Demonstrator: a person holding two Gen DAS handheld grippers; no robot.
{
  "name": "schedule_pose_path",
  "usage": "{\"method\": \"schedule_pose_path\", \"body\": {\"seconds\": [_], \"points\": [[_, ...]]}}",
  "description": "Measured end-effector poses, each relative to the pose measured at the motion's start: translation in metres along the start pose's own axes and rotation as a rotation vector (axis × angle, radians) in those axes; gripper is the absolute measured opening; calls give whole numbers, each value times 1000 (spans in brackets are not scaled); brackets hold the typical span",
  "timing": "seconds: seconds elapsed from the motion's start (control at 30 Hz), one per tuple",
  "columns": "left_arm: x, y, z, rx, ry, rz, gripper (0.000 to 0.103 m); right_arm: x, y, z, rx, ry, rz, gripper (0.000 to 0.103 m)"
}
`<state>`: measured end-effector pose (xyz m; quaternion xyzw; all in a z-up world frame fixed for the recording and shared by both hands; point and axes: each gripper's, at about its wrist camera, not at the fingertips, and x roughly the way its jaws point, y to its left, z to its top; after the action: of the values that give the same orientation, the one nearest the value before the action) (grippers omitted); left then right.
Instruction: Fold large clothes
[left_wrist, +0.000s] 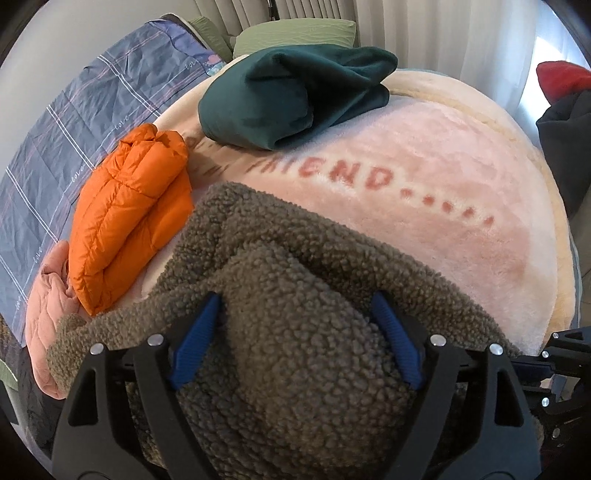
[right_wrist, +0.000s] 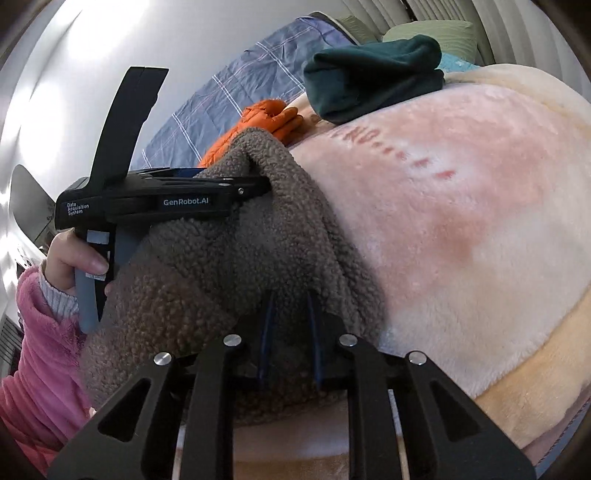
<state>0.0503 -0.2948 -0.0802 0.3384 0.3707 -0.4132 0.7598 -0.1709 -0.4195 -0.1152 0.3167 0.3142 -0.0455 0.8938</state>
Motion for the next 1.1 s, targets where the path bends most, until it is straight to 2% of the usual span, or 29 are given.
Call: {"method": "schedule_pose_path", "body": {"seconds": [0.1, 0.17, 0.23, 0.3, 0.37, 0.43, 0.5, 0.6, 0.7, 0.73, 0.77, 0.8, 0.87, 0.9, 0.97, 1.03, 1.1], "points": [[0, 0, 0, 0, 0, 0, 85, -3, -2, 0, -12, -7, 1, 19], [0, 1, 0, -1, 3, -2, 85, -10, 4, 7, -57, -20, -11, 25], [1, 3, 0, -8, 8, -12, 86, -27, 12, 15, -78, -94, -19, 26], [2, 6, 0, -20, 15, -27, 86, -37, 21, 17, -92, -129, 27, 26], [3, 8, 1, -23, 20, -33, 87, -39, 31, 16, -107, -128, 95, 26], [4, 7, 1, -21, 23, -30, 87, -33, 37, 13, -114, -150, 54, 26], [4, 6, 2, -19, 25, -25, 87, -24, 29, 11, -73, -128, 33, 26], [4, 6, 2, -17, 26, -22, 87, -27, 21, 18, 5, -129, 64, 26], [5, 7, 3, -27, 29, -35, 87, -49, 33, 27, -45, -207, 131, 27], [5, 7, 3, -29, 30, -37, 87, -52, 39, 28, -63, -208, 159, 32], [5, 7, 3, -29, 30, -37, 87, -49, 46, 27, -90, -190, 177, 41], [4, 8, 3, -29, 29, -38, 87, -42, 51, 25, -111, -164, 156, 45], [4, 9, 3, -34, 23, -41, 87, -9, 49, 17, -104, -80, 19, 63], [4, 10, 2, -37, 18, -41, 87, 5, 39, 12, -42, -55, 15, 64], [-1, 14, 2, -54, -2, -59, 86, 13, 26, 9, 43, -39, 75, 64], [-10, 24, 5, -95, -29, -88, 70, 10, 23, 11, 44, -30, 88, 64], [-20, 35, 16, -130, -53, -98, 31, 11, 23, 11, 40, -19, 88, 65]]}}
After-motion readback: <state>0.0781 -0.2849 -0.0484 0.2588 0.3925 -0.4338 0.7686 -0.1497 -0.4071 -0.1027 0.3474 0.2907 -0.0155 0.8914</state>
